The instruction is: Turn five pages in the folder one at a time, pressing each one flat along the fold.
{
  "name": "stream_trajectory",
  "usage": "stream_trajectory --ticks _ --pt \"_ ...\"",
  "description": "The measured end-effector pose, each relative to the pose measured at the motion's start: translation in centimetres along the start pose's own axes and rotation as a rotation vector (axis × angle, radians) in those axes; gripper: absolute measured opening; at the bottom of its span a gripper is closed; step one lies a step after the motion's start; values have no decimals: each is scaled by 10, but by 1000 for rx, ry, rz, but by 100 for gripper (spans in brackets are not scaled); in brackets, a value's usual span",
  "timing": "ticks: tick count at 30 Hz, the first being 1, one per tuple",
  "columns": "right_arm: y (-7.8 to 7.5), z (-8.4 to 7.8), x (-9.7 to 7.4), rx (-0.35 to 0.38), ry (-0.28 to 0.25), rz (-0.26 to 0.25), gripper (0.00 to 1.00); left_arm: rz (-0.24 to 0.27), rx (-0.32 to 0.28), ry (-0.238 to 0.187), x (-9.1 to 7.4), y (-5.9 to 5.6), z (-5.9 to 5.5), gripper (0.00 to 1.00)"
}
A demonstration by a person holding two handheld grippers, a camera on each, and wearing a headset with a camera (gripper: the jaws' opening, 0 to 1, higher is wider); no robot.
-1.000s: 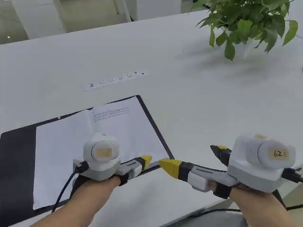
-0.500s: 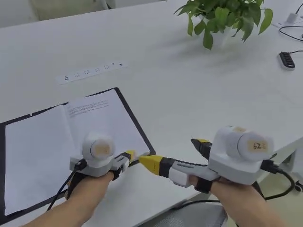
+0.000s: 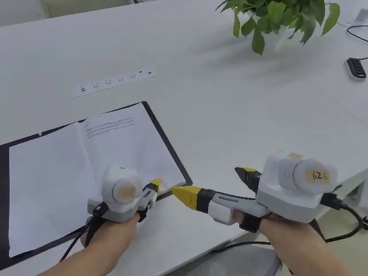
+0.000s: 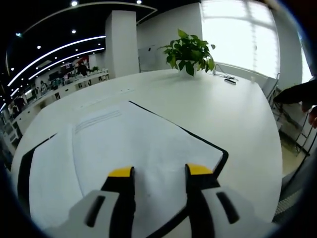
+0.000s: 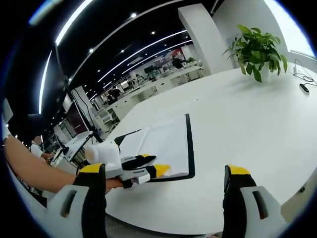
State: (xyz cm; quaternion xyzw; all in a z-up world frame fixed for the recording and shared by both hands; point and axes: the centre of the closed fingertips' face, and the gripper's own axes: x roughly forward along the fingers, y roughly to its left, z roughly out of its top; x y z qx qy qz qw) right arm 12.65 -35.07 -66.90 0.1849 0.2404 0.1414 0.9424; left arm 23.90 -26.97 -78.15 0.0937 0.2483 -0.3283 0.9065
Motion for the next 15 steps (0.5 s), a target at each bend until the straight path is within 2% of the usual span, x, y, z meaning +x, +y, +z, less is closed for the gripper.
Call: stream_trajectory --ticks 4,7,15 --pt "3 -1 4 -4 10 9 99 -1 16 -10 0 -1 1 34" --pt "4 -3 8 -9 21 16 99 5 6 -12 1 0 0 32" --pt "5 -1 17 -26 38 41 96 32 9 -15 -1 9 0 20"
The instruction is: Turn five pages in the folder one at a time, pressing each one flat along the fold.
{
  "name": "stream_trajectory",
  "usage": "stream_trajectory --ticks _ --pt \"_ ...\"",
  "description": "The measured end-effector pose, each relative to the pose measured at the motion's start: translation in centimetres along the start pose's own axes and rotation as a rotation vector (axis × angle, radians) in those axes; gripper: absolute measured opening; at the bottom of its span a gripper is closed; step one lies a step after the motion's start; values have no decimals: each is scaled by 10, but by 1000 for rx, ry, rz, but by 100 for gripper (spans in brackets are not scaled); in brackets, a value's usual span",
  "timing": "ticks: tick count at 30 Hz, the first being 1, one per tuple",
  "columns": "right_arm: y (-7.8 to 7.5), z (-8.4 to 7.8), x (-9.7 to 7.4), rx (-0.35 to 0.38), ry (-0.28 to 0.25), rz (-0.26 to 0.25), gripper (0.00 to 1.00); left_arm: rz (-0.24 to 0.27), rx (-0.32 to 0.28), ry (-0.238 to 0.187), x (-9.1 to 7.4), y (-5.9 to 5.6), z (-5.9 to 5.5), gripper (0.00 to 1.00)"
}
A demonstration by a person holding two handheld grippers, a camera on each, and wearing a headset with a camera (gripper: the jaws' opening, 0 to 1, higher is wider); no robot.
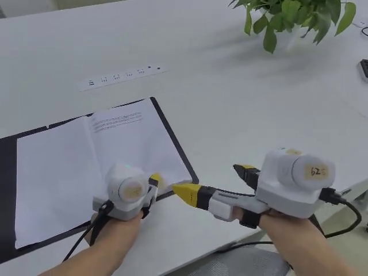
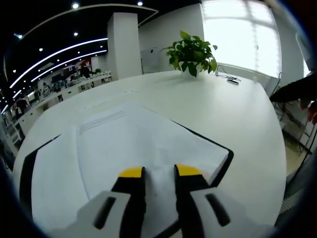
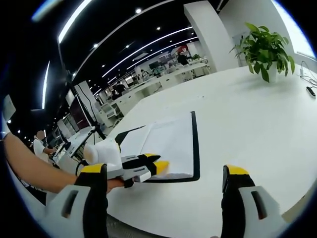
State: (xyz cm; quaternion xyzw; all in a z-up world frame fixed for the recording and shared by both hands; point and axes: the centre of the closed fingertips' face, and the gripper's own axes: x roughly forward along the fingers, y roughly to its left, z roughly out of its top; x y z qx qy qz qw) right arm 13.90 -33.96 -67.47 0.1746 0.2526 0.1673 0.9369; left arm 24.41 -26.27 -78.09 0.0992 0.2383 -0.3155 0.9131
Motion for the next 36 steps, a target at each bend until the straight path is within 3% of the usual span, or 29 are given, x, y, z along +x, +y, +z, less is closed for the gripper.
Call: stream_trajectory --ticks 4,6,7,8,11,15,18,21,26,30,36 --pt "1 -1 3 -5 14 8 95 6 -3 -4 0 0 0 17" --pt "1 -2 5 -10 23 9 95 80 -32 10 -1 16 -2 3" --pt "1 -2 5 -11 24 11 95 23 -32 3 1 9 0 3" --pt "1 -2 7 -11 25 14 95 24 17 2 0 8 -1 3" --pt "3 -3 12 -15 35 25 93 24 -20 7 1 11 -1 2" --pt "8 0 26 -25 40 66 84 27 -43 0 0 10 -1 2" --pt "11 -8 43 49 85 110 70 25 -45 -3 0 9 0 2" --pt "3 -17 60 72 119 101 60 22 -50 -6 0 10 0 2" --pt "-10 -29 80 178 161 74 47 23 -60 -10 1 10 0 3" --pt "-18 -32 88 211 169 55 48 24 -60 -12 1 10 0 3" --pt "-19 -36 94 242 181 67 42 26 -64 -13 1 10 0 3"
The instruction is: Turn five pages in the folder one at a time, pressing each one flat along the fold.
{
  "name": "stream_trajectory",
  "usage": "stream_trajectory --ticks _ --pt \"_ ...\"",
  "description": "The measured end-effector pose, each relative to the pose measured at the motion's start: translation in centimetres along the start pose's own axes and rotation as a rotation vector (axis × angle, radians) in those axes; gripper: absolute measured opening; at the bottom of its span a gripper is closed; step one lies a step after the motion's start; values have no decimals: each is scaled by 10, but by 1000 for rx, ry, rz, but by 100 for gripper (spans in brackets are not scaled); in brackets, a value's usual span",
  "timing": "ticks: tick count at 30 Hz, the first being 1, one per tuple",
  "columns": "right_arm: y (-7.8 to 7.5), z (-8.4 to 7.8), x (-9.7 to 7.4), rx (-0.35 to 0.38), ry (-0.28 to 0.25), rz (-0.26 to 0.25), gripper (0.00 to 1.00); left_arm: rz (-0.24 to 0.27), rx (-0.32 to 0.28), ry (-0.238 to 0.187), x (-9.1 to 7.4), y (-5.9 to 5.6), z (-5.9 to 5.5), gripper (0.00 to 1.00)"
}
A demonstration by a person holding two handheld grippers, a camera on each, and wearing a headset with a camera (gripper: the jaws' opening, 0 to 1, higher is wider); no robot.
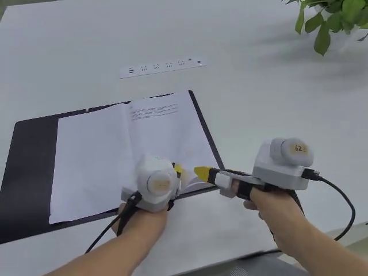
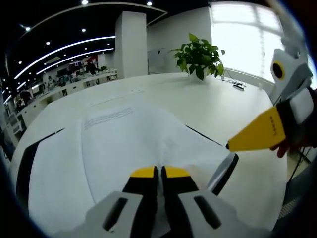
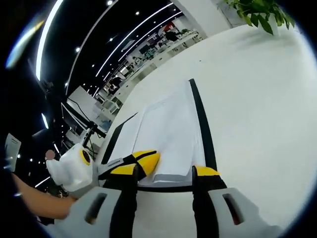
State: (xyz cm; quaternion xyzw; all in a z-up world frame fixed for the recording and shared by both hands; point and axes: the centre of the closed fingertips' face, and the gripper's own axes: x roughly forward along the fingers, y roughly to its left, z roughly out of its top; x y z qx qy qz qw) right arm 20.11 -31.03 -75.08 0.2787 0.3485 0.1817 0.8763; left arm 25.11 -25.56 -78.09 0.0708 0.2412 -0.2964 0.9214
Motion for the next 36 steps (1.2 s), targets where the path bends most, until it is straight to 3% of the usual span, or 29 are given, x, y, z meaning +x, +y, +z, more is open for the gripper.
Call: stream_trajectory --ticks 8,18,25,29,33,36 --pt "-13 -1 7 82 1 -19 27 -2 -1 0 1 0 1 3" --pt "-18 2 6 88 -12 -47 0 0 -3 0 1 1 1 3" --pt "-17 3 6 90 -15 -64 0 1 -19 7 1 1 2 3" --pt "-14 6 4 85 -25 -72 0 -33 -91 30 0 0 3 5" --pt "-6 12 -2 89 -40 -60 0 -24 -98 50 -14 12 4 1" --pt "5 20 -9 115 -65 -30 0 -36 -134 29 -29 17 12 7"
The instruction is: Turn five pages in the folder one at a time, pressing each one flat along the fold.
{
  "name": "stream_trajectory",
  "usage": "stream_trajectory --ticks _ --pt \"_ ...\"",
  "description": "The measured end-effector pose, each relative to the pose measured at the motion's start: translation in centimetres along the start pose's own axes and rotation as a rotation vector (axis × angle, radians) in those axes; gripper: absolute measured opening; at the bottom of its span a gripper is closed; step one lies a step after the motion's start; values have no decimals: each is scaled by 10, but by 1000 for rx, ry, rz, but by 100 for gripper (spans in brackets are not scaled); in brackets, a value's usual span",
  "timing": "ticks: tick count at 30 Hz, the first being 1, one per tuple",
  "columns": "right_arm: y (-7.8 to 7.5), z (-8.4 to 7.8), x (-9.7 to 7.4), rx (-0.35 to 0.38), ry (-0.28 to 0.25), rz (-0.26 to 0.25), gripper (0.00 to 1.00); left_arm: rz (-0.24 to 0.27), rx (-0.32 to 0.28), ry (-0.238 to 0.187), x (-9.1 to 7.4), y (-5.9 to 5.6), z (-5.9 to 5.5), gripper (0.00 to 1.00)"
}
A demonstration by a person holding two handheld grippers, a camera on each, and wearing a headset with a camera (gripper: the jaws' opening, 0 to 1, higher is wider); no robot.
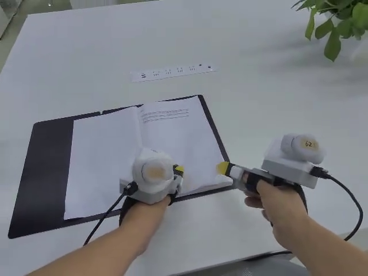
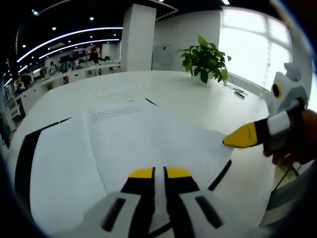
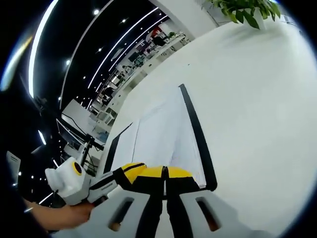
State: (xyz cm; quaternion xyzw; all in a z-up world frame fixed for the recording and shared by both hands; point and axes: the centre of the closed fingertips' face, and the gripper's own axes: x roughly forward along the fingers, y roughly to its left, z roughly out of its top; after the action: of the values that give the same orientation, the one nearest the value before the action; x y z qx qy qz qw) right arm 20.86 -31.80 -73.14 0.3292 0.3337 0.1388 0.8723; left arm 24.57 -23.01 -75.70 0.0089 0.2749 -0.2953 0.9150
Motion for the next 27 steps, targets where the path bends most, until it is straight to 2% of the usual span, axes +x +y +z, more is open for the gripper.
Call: stream_trajectory --ticks 1,2,3,4,7,11,12,19,22,27 --pt "4 2 -2 -2 -6 5 0 -19 -28 -31 -4 -2 7 11" --pt "10 5 -6 3 -11 13 0 -8 -23 -31 -12 3 10 14" --pt "19 9 -8 10 -22 37 0 -12 -15 -37 -20 5 14 14" --pt "23 11 -10 7 -28 40 0 -14 -16 -44 -22 5 16 15" --pt "45 17 -15 11 -41 88 0 -16 -9 -95 -45 12 31 18" --pt "78 17 -19 -20 -50 136 0 5 -12 -132 -72 28 42 21" --pt "90 15 -19 -32 -48 157 0 19 -7 -143 -81 34 44 22" --pt "146 1 -11 -61 -46 236 0 76 -14 -184 -138 71 45 24" --pt "165 -8 -4 -73 -32 261 0 97 -17 -185 -160 87 37 25" --pt "193 -26 10 -95 4 296 0 125 -20 -185 -184 105 26 26"
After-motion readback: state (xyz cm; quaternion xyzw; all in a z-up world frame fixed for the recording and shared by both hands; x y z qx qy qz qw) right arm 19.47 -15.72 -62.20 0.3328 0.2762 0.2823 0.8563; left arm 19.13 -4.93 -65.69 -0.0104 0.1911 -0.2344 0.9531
